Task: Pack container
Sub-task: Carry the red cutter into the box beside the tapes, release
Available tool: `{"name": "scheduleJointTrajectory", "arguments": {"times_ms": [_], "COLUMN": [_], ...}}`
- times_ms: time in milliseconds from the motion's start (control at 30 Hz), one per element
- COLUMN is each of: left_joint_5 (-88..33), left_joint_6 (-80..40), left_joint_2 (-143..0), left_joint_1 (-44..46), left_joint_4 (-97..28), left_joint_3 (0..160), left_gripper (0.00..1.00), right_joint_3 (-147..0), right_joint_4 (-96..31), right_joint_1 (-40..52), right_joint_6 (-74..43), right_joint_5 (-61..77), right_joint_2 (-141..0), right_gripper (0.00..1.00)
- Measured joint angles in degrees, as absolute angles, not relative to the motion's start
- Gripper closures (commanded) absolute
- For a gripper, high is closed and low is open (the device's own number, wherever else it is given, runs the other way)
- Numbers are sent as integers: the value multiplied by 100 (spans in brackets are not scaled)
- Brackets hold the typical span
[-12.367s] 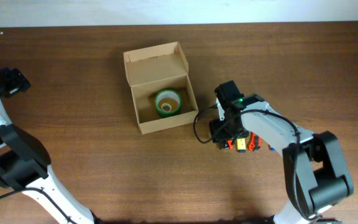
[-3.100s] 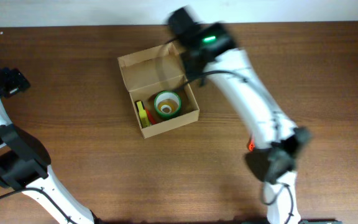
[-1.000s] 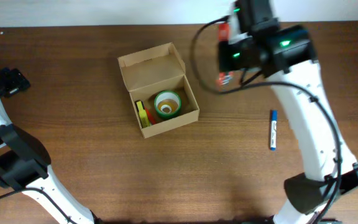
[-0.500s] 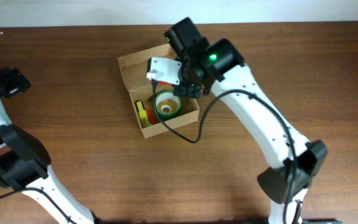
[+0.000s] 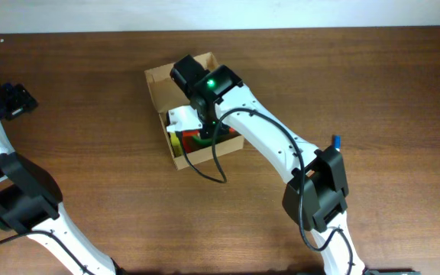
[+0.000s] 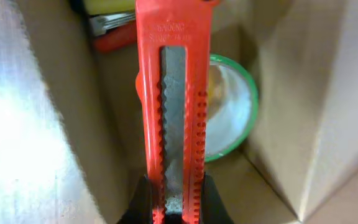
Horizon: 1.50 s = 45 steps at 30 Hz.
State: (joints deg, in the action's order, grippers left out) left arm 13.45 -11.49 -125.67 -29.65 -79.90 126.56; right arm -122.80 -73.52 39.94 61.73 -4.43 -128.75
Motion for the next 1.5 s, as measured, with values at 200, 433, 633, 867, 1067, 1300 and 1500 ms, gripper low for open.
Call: {"name": "scheduleJointTrajectory", "arguments": {"times_ms": [200,433,633,867,1067,1300,1500], "left_joint_5": [1345,1345,1345,1345,1345,1345,1345], "left_joint_6": [-1151,-1151,-1151,-1149,-1149,-1151,-1149], "left_joint_2": [-12569,-12569,-12569,-12569,-12569,-12567,-12567], "left_joint_1": [-2965,-2965,-2965,-2965,-2965,-2965,-2965], "left_joint_4": [-7990,-7990,-7990,-7990,-7990,-7990,-7990], "left_joint_3": [12656,12656,12656,12656,12656,12658,12656], "left_gripper": [0,0,0,0,0,0,0], "right_joint_3": [-12261,-11502,-11290,-11284,-11275,-11268,-11268], "right_joint_4": [-7397,-7218,-7133,-6897,-6770,-6657,-6657], "right_joint_1": [4045,4045,4045,4045,4045,4045,4045], "right_joint_6": [6143,6141,6125,5898,5680,5389,5374], "right_joint_5": [-285,-141,-143,-202,-303,-360,-360], "right_joint_2": [-12997,-13015,-13045,-13045,-13045,-13045,-13045], "right_gripper": [96,96,91,75,63,32,35]}}
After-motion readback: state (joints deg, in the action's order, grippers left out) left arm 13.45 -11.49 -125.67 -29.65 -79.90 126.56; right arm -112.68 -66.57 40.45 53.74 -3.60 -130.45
